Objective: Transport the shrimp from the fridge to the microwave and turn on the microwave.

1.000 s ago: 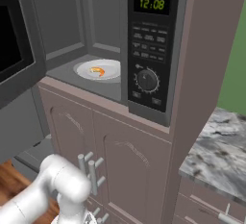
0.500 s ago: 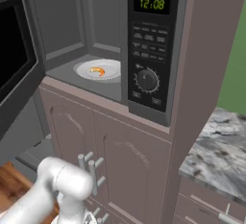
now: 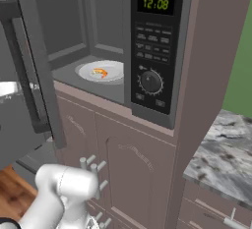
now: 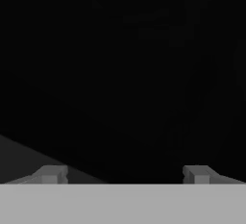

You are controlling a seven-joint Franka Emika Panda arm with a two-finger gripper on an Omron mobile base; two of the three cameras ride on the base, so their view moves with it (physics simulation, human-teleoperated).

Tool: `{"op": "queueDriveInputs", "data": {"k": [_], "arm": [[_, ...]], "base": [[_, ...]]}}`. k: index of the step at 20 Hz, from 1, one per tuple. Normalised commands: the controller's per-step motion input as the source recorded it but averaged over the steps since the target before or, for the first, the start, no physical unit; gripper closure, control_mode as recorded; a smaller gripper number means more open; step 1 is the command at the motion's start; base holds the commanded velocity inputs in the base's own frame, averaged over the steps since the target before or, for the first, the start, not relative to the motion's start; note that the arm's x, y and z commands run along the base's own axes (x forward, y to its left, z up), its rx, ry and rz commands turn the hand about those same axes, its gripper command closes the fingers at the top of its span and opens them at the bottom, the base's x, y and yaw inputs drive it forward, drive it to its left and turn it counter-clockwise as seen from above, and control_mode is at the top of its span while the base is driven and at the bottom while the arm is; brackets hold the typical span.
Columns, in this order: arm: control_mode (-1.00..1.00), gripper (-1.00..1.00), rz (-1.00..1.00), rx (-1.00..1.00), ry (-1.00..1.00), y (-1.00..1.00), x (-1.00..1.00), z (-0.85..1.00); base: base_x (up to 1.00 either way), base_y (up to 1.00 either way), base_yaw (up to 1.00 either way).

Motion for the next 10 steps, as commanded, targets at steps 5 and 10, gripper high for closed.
{"op": "queueDriveInputs", "data": {"k": [5, 10], "arm": [[-1.00, -1.00, 0.23, 0.14, -0.01, -0.88, 0.69, 0.09], [-1.00, -1.00, 0.22, 0.15, 0.01, -0.83, 0.66, 0.15]], "base": [[0.00, 0.00, 0.00], [0.00, 0.00, 0.00]]}}
